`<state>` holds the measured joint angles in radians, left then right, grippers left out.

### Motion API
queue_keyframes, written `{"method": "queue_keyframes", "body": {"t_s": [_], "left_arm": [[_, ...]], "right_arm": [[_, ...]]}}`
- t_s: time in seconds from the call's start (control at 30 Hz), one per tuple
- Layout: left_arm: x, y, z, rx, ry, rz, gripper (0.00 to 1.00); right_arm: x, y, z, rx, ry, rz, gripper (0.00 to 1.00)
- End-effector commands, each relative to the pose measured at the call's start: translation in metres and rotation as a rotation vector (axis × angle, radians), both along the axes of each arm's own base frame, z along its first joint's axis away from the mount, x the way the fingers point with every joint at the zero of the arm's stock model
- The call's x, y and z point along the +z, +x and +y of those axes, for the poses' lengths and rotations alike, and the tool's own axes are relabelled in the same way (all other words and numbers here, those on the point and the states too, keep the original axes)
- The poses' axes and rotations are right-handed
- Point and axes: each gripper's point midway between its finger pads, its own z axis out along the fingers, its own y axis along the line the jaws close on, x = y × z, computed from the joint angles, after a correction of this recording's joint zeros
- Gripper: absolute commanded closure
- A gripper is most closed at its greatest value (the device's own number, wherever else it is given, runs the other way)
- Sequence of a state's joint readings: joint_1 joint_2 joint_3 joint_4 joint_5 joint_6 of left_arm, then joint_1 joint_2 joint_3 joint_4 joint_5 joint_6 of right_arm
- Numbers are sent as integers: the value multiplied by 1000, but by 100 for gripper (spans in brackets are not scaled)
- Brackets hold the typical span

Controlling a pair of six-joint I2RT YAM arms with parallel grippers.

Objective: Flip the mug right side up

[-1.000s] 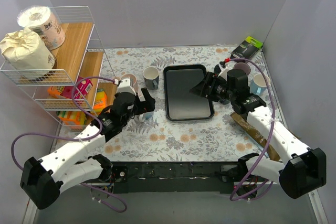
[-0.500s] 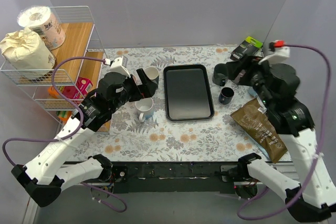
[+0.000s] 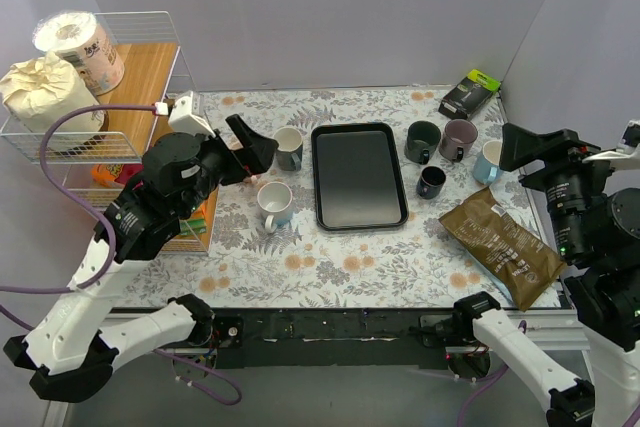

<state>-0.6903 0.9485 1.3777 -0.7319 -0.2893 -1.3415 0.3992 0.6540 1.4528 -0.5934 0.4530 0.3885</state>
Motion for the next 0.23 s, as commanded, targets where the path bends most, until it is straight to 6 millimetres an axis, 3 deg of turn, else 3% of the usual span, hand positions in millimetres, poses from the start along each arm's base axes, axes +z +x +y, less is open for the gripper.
{"method": "queue_keyframes", "body": {"t_s": [0.0, 0.2], "left_arm": [[13, -10, 14, 18, 4, -34, 2], [20, -14, 17, 12, 5, -58, 2]], "right_arm": [[-4, 0, -4, -24, 23, 11, 20], [-18, 4, 5, 9, 45, 43, 20]]}}
